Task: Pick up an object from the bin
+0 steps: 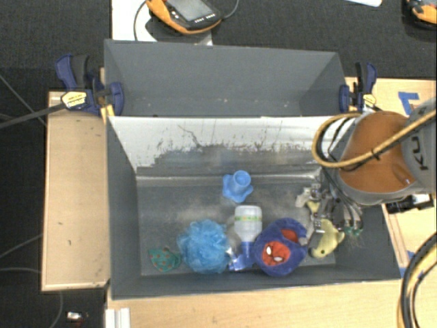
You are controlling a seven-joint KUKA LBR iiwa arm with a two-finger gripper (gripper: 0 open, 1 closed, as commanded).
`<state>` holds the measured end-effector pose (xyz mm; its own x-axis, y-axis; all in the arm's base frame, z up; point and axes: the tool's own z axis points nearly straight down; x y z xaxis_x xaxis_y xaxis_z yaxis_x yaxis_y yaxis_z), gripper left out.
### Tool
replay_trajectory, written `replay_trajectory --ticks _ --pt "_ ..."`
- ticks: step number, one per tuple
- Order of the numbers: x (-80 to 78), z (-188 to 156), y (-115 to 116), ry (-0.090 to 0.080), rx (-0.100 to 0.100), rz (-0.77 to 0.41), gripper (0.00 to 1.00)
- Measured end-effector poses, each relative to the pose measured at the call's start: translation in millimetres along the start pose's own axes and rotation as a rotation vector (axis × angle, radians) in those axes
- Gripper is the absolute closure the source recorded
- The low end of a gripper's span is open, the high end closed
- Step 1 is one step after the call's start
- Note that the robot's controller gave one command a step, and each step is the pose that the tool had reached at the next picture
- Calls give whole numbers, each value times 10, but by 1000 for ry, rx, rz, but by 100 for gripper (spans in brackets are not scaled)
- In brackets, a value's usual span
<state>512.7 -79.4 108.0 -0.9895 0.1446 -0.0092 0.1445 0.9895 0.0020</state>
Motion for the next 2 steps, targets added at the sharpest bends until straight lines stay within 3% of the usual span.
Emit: replay_trajectory --ticks 1,2 --pt "139 220 -151 6 3 -56 0" --pt "160 249 -186 5 -1 -250 0"
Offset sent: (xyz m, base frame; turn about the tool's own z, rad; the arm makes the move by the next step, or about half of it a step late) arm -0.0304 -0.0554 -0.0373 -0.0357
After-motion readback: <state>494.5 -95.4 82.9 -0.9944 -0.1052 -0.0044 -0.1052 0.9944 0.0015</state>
